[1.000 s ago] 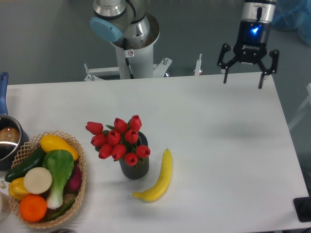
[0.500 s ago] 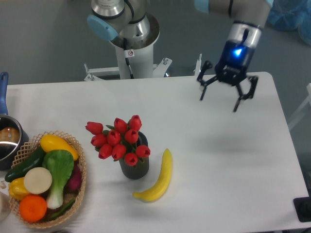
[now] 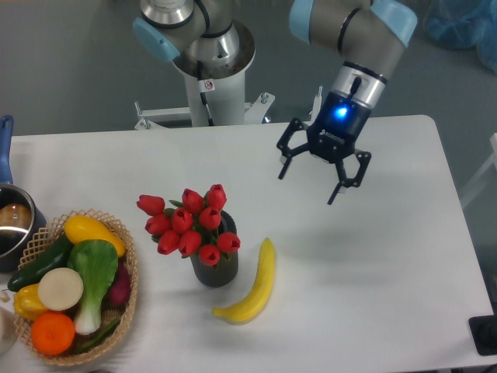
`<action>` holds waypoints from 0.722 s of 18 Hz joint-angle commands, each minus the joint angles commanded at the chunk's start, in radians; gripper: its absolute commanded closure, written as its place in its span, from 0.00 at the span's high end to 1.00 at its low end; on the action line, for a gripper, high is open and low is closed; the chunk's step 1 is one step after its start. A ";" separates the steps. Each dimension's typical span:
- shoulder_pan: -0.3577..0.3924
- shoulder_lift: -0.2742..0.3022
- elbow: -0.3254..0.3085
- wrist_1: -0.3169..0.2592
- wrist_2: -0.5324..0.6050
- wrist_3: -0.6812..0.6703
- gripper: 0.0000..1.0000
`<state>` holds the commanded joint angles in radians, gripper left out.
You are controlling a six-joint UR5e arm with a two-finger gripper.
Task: Pick up the flowers from the vase
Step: 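Move the open gripper toward the red tulip stems above the black vase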
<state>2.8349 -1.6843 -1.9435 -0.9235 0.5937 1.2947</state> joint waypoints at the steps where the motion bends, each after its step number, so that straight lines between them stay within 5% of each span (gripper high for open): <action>1: -0.009 0.000 0.000 0.005 -0.003 0.003 1.00; 13: -0.123 -0.084 0.014 0.086 -0.021 0.009 1.00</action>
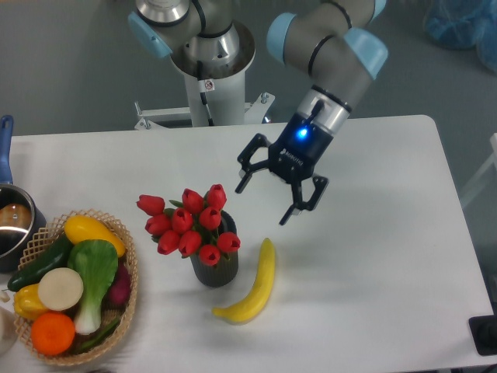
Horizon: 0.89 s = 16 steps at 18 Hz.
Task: Pick up the flowers from the vase
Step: 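Move the open gripper toward the red tulip stems above the black vase, then lower the gripper around the tulip stems and close it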
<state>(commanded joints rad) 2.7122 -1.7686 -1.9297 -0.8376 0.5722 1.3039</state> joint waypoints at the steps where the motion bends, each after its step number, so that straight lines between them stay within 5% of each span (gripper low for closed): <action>1: -0.009 0.000 0.002 0.000 0.000 0.000 1.00; 16: -0.080 -0.058 0.046 0.000 -0.021 0.000 1.00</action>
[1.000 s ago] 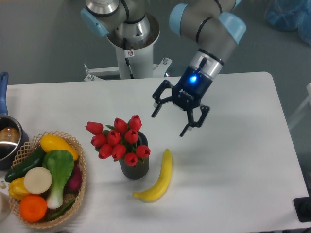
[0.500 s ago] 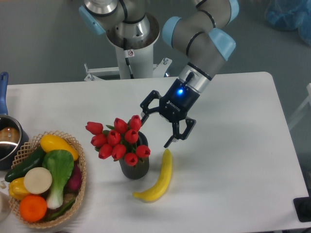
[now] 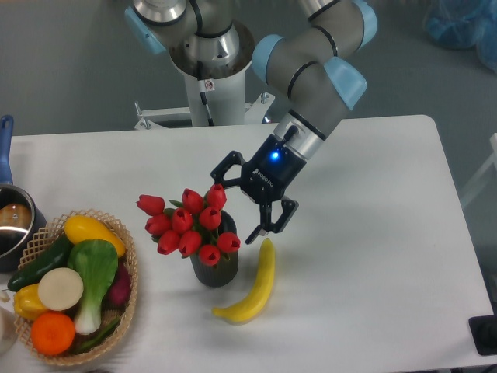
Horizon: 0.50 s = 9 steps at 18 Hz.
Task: Pick up the flowers from the vase
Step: 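Lower the gripper around the tulip stems and close it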
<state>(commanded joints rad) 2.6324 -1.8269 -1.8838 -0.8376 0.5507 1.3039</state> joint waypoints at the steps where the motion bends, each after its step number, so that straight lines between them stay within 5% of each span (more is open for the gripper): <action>1: -0.008 -0.003 0.005 0.000 0.000 0.000 1.00; 9: -0.017 -0.018 0.003 0.003 0.003 0.002 1.00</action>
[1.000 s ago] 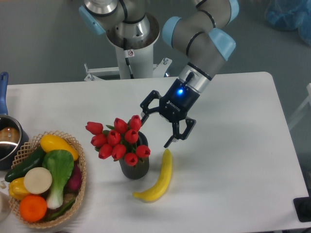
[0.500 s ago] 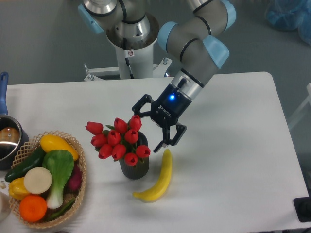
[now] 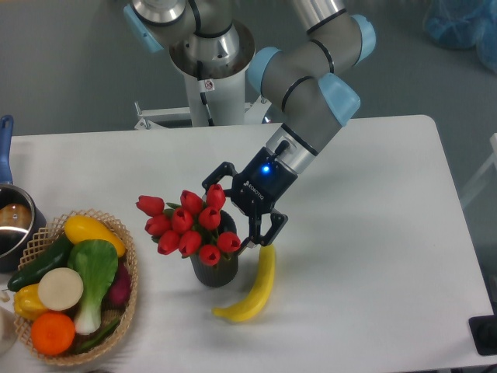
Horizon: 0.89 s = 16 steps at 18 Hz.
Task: Pick up the flowers from the vase
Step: 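Lower the gripper around the tulip stems and close it, then lift the gripped tulip bouquet straight up out of the black vase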
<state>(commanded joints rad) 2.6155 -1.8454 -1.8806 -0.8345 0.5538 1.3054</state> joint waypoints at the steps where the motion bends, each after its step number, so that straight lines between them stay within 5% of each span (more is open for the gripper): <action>1: -0.003 0.000 0.000 0.000 0.000 -0.002 1.00; 8: -0.018 0.002 -0.002 0.000 0.000 -0.002 0.98; 12: -0.017 0.002 -0.002 0.000 0.000 0.000 0.67; 16: -0.011 0.002 0.000 0.000 -0.002 0.000 0.55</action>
<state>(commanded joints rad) 2.6047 -1.8438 -1.8807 -0.8345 0.5522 1.3054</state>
